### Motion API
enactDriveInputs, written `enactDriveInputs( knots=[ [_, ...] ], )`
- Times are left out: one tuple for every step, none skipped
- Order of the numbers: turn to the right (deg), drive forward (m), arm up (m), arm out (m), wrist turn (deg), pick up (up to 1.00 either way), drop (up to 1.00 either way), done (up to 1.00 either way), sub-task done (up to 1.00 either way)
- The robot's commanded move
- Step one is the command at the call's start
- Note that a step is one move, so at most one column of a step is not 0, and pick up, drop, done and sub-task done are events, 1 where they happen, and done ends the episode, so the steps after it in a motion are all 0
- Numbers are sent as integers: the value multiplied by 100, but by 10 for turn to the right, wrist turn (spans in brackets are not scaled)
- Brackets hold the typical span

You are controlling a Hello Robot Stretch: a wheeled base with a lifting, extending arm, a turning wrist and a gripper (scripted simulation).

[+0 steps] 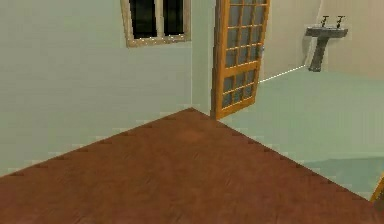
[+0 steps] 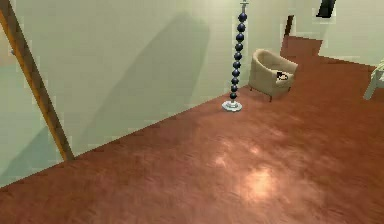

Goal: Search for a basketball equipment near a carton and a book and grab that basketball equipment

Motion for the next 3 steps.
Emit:
enactDriveInputs(
  knots=[
    [0, 20, 0, 0, 0, 0, 0, 0, 0],
    [-390, 0, 0, 0, 0, 0, 0, 0, 0],
    [0, 70, 0, 0, 0, 0, 0, 0, 0]
  ],
)
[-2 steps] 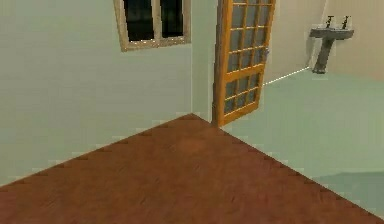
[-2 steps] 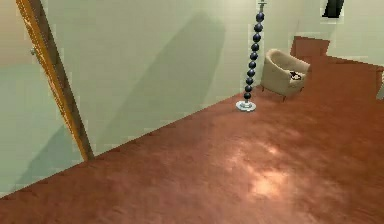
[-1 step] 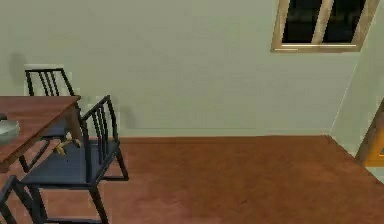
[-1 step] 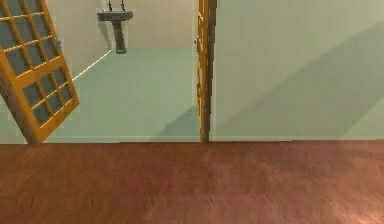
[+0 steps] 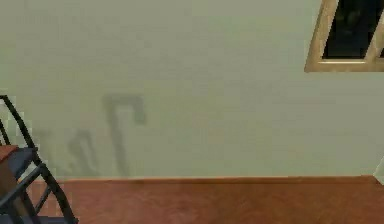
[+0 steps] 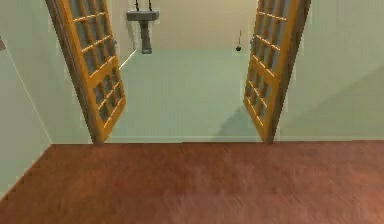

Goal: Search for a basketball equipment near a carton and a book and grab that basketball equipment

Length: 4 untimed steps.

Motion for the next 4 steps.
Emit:
enactDriveInputs(
  knots=[
    [-450, 0, 0, 0, 0, 0, 0, 0, 0],
    [-450, 0, 0, 0, 0, 0, 0, 0, 0],
    [-450, 0, 0, 0, 0, 0, 0, 0, 0],
    [-390, 0, 0, 0, 0, 0, 0, 0, 0]
  ],
)
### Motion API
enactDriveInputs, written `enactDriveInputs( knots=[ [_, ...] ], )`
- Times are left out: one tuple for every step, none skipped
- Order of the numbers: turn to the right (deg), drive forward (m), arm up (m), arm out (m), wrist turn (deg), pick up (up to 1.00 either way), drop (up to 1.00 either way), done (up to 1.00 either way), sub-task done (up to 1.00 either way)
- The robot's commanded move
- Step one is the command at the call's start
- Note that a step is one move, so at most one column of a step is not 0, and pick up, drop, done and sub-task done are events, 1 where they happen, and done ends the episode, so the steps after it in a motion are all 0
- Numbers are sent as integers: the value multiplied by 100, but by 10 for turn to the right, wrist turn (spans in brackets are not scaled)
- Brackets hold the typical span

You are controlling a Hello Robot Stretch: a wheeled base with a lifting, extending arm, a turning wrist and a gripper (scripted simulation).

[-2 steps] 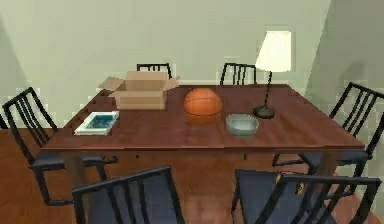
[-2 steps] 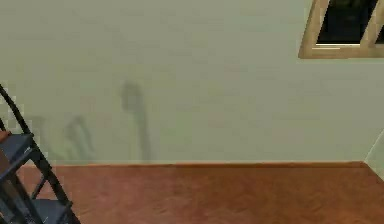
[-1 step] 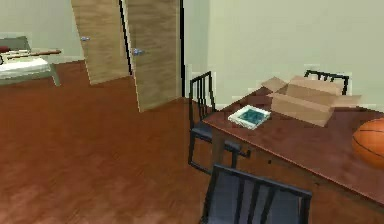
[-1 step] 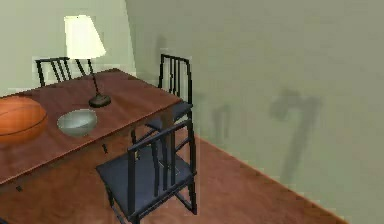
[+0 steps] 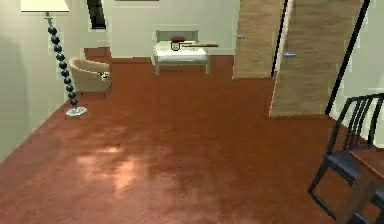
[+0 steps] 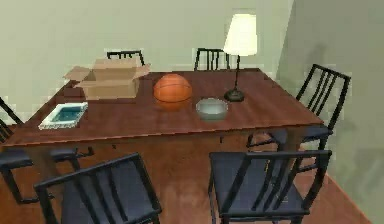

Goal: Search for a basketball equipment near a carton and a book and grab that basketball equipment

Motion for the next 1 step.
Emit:
enactDriveInputs(
  knots=[
    [450, 0, 0, 0, 0, 0, 0, 0, 0]
  ],
)
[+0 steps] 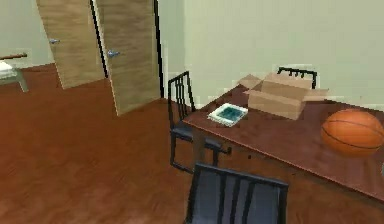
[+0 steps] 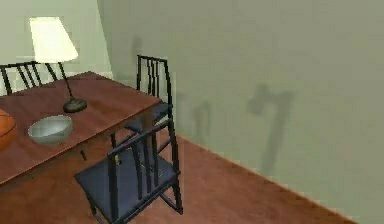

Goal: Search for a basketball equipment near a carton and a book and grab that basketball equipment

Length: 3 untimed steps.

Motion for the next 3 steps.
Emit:
enactDriveInputs(
  knots=[
    [450, 0, 0, 0, 0, 0, 0, 0, 0],
    [450, 0, 0, 0, 0, 0, 0, 0, 0],
    [150, 0, 0, 0, 0, 0, 0, 0, 0]
  ],
)
